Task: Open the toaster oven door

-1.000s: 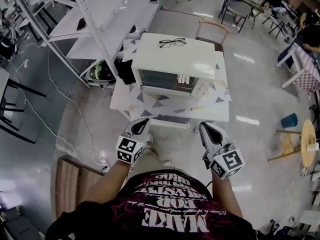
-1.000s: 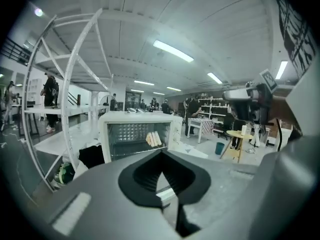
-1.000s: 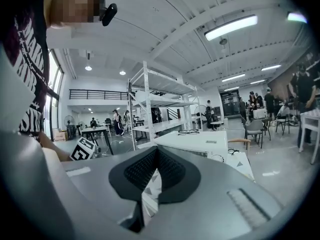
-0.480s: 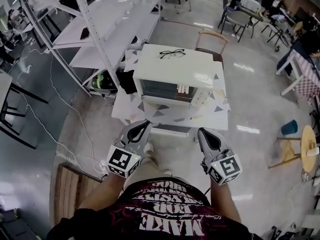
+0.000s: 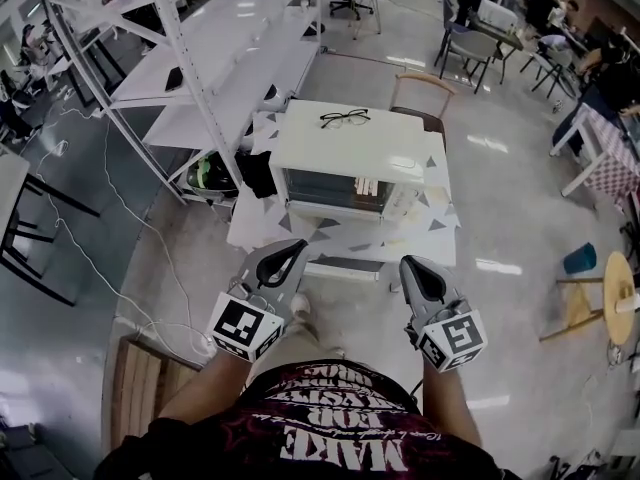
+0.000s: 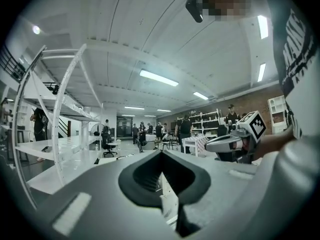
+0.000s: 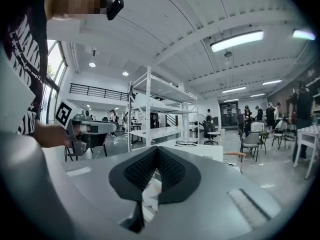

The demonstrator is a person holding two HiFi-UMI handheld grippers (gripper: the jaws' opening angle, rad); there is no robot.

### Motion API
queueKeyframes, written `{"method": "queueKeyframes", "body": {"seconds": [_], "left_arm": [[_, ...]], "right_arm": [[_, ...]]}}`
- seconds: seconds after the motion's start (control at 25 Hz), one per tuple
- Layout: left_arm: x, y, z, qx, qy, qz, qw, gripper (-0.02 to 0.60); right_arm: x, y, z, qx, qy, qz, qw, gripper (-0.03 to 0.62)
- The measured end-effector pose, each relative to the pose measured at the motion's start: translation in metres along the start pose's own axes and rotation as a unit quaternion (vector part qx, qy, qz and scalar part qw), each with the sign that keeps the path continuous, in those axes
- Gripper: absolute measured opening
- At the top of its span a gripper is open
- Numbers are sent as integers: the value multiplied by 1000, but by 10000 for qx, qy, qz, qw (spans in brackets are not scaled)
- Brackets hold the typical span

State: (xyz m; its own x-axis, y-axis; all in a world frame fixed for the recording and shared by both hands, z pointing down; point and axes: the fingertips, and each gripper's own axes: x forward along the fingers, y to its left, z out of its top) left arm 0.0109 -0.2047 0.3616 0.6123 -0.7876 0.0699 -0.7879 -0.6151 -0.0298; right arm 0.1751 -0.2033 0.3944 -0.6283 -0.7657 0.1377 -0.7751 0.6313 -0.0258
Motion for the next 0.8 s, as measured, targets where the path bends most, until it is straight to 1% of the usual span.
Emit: {"method": "queueKeyframes", "body": {"seconds": [0.16, 0.48, 0.8], "left_arm": [[1, -4, 2, 11, 19, -84, 10000, 2], [5, -7, 5, 109, 9, -120, 9999, 2], [17, -2, 0, 187, 98, -139, 9997, 2]], "right_arm": [[-4, 1, 3, 17, -46, -56, 10000, 26], [-10, 0, 6, -7, -12, -123, 9999, 26], [5, -14, 13, -109, -5, -129, 9999, 26]]}}
